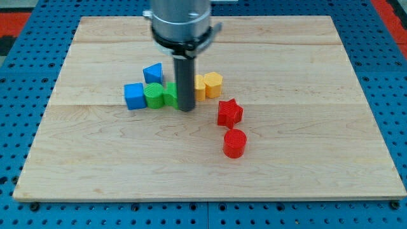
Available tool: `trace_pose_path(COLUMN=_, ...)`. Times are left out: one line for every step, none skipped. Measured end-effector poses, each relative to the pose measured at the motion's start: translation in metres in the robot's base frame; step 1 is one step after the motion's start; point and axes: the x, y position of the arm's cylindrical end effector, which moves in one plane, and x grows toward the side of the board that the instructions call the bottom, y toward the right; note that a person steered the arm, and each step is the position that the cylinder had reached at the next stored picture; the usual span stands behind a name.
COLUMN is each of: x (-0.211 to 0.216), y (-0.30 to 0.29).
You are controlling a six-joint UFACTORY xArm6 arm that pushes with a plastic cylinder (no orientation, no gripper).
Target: Move the yellow blocks into the red blocks
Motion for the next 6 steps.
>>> trace_pose_path(x=-0.03, y=-0.02)
trace_pose_path(x=-0.065, y=-0.017)
trace_pose_path(x=-0.048, y=0.014)
trace_pose_path(x=0.001, y=0.031)
trace_pose_path(x=-0.029, y=-0.026)
trace_pose_path(x=-0.07, y=0.022)
